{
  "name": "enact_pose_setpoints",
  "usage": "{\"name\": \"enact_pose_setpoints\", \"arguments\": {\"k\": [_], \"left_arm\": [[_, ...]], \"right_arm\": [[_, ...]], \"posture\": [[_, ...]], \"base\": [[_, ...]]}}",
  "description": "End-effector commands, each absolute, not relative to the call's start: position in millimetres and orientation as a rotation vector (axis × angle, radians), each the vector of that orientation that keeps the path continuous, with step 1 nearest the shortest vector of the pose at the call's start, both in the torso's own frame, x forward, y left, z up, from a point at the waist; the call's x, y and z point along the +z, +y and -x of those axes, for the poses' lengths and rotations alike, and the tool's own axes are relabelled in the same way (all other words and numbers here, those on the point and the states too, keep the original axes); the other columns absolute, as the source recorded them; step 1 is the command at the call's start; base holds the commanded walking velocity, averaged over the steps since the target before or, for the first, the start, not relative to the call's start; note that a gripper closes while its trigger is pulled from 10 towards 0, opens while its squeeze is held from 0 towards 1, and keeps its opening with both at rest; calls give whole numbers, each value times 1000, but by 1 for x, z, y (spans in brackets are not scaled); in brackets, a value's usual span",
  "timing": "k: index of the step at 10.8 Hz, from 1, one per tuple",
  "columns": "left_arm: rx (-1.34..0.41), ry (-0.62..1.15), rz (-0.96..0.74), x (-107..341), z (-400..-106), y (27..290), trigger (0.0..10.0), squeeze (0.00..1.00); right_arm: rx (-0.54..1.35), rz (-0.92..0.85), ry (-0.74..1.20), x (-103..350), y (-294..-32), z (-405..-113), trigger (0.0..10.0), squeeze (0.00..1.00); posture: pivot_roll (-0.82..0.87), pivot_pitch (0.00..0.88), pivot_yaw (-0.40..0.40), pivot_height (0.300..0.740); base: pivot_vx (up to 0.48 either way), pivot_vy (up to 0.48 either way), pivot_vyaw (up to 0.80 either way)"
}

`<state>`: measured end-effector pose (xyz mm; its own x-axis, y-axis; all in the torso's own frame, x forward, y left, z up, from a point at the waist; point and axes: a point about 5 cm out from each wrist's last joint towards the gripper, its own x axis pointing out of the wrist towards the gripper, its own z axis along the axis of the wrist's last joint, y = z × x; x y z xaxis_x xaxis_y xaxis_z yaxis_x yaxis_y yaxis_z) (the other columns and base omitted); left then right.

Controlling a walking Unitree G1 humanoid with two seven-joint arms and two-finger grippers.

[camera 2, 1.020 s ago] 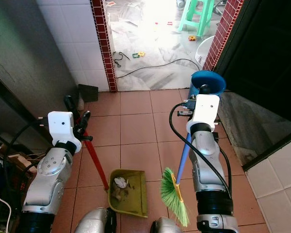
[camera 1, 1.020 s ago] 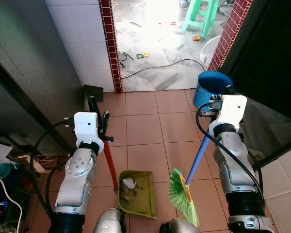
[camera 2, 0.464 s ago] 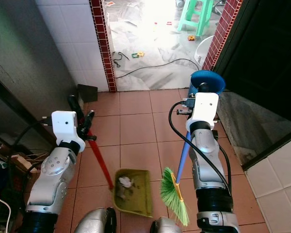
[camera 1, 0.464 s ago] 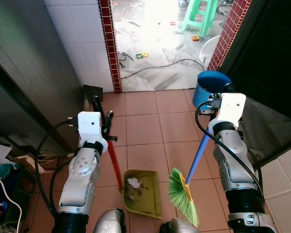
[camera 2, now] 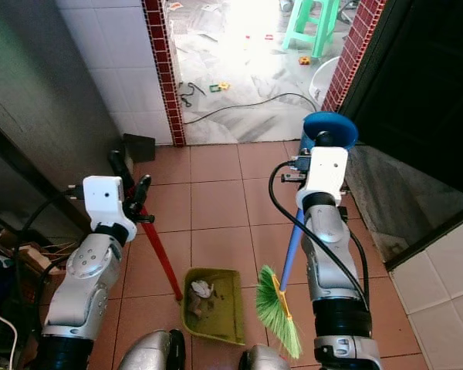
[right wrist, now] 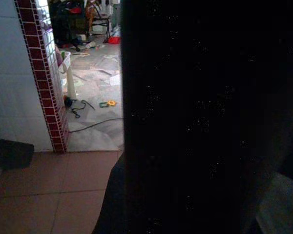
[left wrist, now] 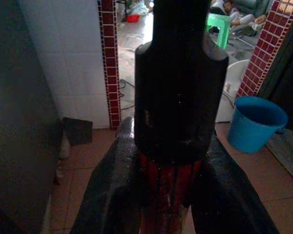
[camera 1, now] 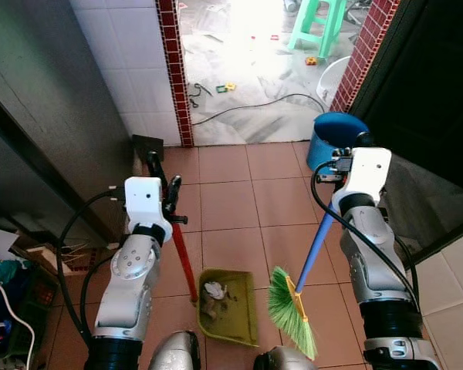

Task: Sweep floor

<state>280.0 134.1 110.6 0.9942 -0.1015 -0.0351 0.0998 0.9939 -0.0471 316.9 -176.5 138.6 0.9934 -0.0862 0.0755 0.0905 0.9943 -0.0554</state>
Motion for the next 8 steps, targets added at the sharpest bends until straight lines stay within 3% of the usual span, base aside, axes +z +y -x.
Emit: {"name": "enact_pose_setpoints", "arguments": {"k": [1,8], "left_arm": [[-103,-22,48,126,-283,134,10000,0],[-112,-10,64,124,-283,131,10000,0]], "right_arm": [[-94,62,-87,142,-179,-319,10000,0],[-123,64,-77,140,-188,-315,10000,0]], "posture": [[-25,70,-2,740],[-44,72,10,740]], "base": [[0,-251,0],[0,-327,0]]}}
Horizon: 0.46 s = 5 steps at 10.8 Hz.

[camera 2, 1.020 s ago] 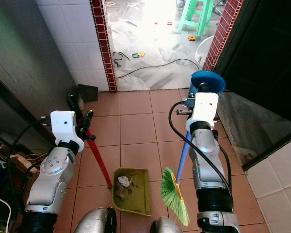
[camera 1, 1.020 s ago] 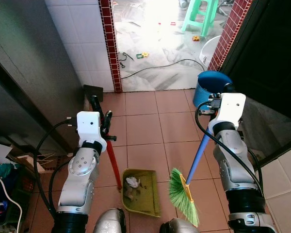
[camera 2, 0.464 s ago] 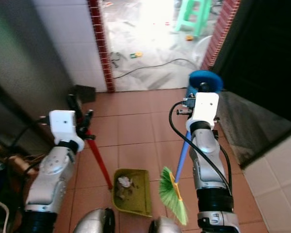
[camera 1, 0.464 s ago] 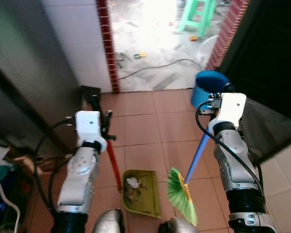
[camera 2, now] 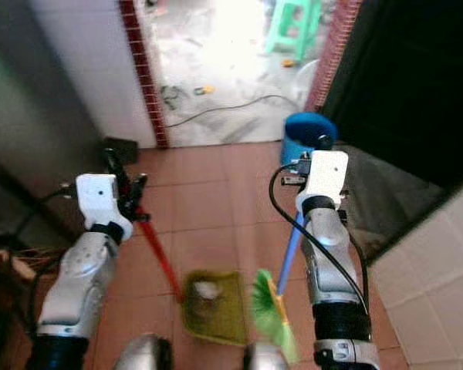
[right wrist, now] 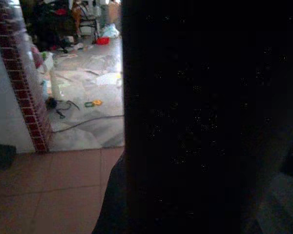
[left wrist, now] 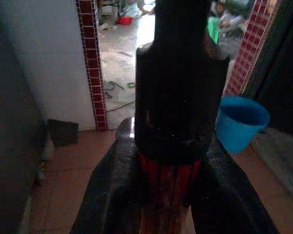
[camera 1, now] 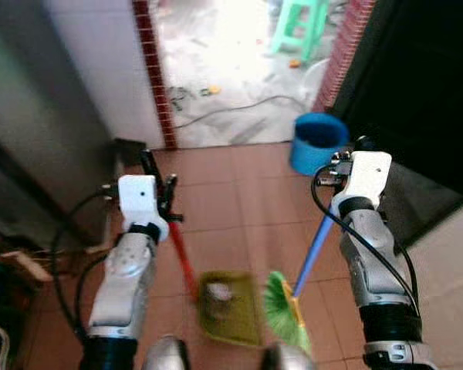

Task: Sweep floor

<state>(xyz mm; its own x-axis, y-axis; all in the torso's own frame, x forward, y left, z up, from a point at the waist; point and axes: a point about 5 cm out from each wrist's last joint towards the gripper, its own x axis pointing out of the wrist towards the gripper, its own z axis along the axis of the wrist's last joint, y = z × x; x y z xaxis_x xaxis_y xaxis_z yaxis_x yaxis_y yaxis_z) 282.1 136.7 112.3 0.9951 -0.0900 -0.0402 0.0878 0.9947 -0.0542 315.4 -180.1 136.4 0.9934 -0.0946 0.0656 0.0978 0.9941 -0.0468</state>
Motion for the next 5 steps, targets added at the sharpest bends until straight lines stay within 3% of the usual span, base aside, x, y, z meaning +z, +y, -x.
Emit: {"name": "enact_pose_setpoints", "arguments": {"k": [1,3,5], "left_arm": [[-111,-8,65,124,-283,131,10000,0],[-102,-5,63,123,-284,133,10000,0],[-64,-15,69,128,-288,137,10000,0]], "right_arm": [[-122,64,-77,140,-187,-316,10000,0],[-121,65,-79,141,-185,-317,10000,0],[-120,65,-82,143,-185,-318,10000,0]], "posture": [[-43,73,9,740],[-42,75,7,740],[-31,81,-5,740]], "base": [[0,-368,0],[0,-354,0],[0,0,0]]}}
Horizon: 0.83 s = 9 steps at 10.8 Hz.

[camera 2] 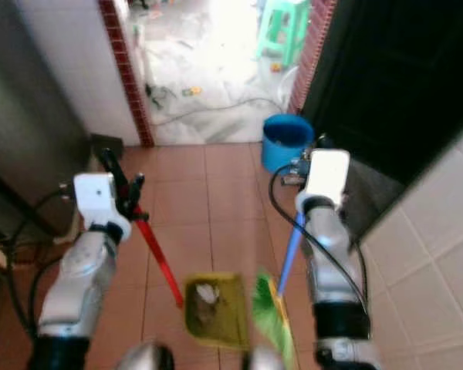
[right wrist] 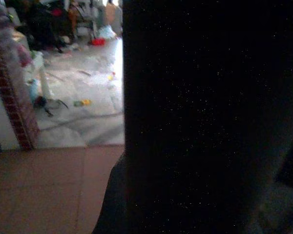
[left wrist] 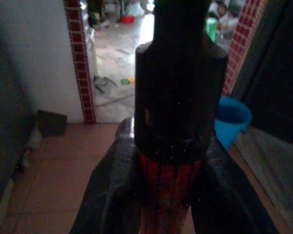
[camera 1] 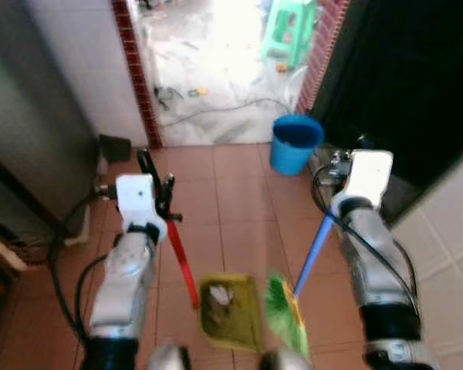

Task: Sweep floor

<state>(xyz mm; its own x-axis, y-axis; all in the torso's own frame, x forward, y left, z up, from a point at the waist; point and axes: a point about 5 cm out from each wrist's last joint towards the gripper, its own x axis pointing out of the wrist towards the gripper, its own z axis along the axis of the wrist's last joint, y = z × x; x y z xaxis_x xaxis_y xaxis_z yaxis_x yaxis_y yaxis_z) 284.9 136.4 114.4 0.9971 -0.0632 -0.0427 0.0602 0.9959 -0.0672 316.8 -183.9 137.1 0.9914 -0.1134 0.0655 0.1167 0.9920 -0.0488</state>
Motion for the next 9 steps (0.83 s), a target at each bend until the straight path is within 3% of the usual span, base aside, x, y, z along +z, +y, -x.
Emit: {"name": "enact_pose_setpoints", "arguments": {"k": [1,5,9], "left_arm": [[-45,-25,63,131,-289,141,10000,0],[-12,-55,95,140,-280,149,10000,0],[7,-171,156,177,-291,160,10000,0]], "right_arm": [[-121,67,-84,145,-185,-319,10000,0],[-144,100,-113,155,-193,-322,10000,0],[-185,136,-83,146,-205,-316,10000,0]], "posture": [[-28,85,-9,740],[-33,104,-3,740],[-37,85,2,740]], "base": [[0,0,0],[0,0,0],[0,0,0]]}}
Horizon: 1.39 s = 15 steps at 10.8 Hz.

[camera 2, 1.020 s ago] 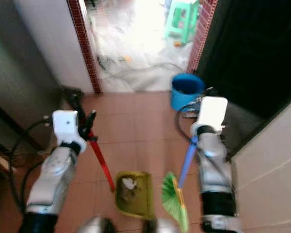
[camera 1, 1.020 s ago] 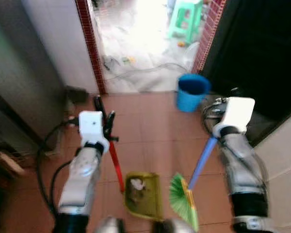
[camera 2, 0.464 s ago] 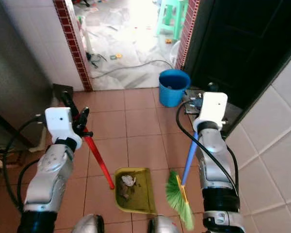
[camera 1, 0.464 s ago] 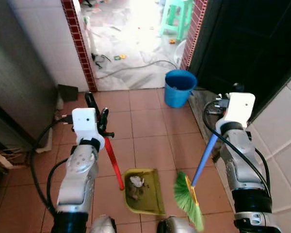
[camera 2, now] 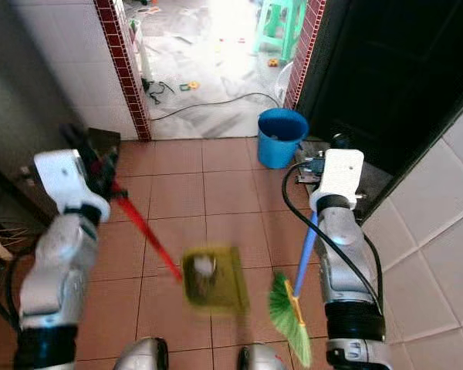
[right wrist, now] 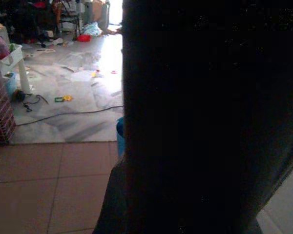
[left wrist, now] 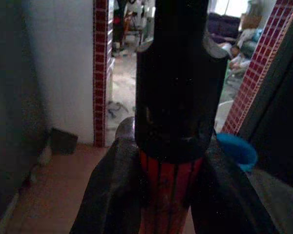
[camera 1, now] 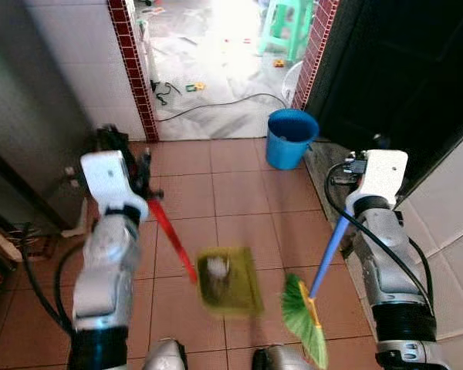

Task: Sweep floor

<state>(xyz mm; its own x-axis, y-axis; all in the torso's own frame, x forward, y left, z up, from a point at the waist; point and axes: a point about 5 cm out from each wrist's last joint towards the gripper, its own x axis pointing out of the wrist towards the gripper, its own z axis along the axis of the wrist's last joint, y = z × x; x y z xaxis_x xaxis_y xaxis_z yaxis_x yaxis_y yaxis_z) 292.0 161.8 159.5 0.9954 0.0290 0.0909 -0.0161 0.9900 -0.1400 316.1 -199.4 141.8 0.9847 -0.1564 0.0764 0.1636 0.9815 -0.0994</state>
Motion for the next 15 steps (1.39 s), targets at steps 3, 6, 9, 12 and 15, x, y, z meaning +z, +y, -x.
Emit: {"name": "enact_pose_setpoints", "arguments": {"k": [3,6,9,12,15], "left_arm": [[0,-193,174,185,-292,160,10000,0],[-9,-246,193,201,-298,159,10000,0],[-4,-277,200,211,-303,162,10000,0],[33,-321,208,224,-304,168,10000,0],[59,-367,215,237,-308,175,10000,0]], "right_arm": [[-199,144,-79,144,-208,-316,10000,0],[-178,133,-54,135,-199,-313,10000,0],[-184,135,-65,138,-202,-317,10000,0],[-183,142,-55,134,-203,-314,10000,0],[-182,149,-54,134,-204,-316,10000,0]], "posture": [[-38,73,3,740],[-35,49,-7,740],[-43,33,-4,740],[-43,33,-12,740],[-46,31,-13,740]], "base": [[180,0,0],[355,0,-267],[405,0,-431],[405,0,0],[401,0,0]]}}
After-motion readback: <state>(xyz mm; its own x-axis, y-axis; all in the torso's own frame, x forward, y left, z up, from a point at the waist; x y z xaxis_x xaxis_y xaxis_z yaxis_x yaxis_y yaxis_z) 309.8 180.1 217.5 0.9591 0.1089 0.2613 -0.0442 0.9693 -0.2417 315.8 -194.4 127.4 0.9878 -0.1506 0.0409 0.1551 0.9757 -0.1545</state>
